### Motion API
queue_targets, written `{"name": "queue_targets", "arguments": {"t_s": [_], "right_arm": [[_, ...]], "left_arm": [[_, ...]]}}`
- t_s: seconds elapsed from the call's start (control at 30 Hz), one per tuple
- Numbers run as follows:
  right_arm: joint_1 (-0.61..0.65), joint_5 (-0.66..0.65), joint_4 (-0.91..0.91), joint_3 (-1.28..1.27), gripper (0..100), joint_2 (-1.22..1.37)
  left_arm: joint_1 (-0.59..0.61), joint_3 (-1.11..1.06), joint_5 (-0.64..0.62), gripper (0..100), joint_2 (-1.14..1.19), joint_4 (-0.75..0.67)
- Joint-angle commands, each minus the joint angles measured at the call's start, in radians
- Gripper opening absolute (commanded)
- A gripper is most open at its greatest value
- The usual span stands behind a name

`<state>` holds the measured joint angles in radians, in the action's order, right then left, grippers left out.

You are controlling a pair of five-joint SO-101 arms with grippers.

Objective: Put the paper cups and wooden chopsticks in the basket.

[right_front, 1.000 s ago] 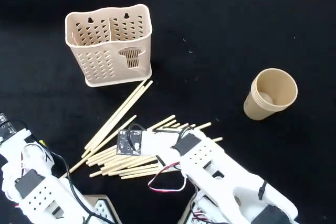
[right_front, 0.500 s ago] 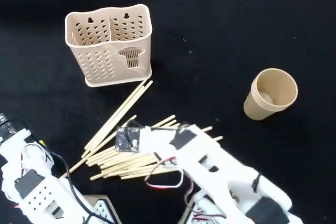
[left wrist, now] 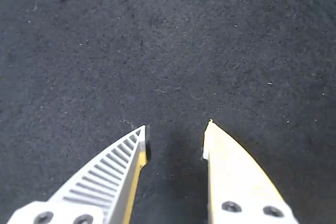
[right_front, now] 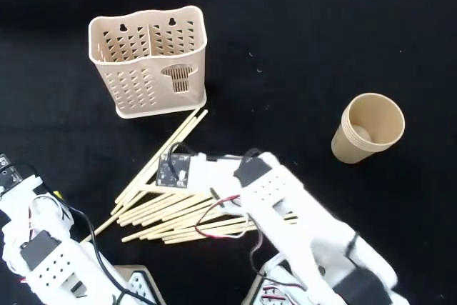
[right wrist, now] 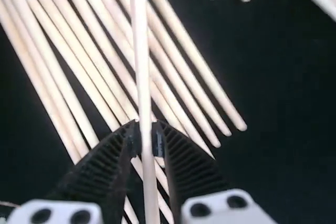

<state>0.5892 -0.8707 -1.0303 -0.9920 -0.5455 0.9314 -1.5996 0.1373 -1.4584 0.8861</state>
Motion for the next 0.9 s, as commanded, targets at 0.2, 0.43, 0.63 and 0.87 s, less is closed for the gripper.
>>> {"name": "queue_targets", "arguments": {"t_s": [0.2, 0.43, 0.63, 0.87], "right_arm": [[-0.035, 0.041, -0.147, 0.148, 1.2, -0.223], [-0.038, 0.044, -0.006, -0.061, 1.2, -0.226], [-0.038, 0.052, 0.137, -0.240, 13.2, -0.226], [-0.057, 0.091, 0.008, -0.090, 17.3, -0.234]], "left_arm": [[-0.012, 0.002, -0.003, 19, 0.002, 0.005], [-0.012, 0.002, -0.003, 19, 0.002, 0.005], [-0.036, -0.005, 0.003, 19, 0.002, 0.005], [-0.104, 0.073, 0.110, 19, 0.012, 0.044]]}}
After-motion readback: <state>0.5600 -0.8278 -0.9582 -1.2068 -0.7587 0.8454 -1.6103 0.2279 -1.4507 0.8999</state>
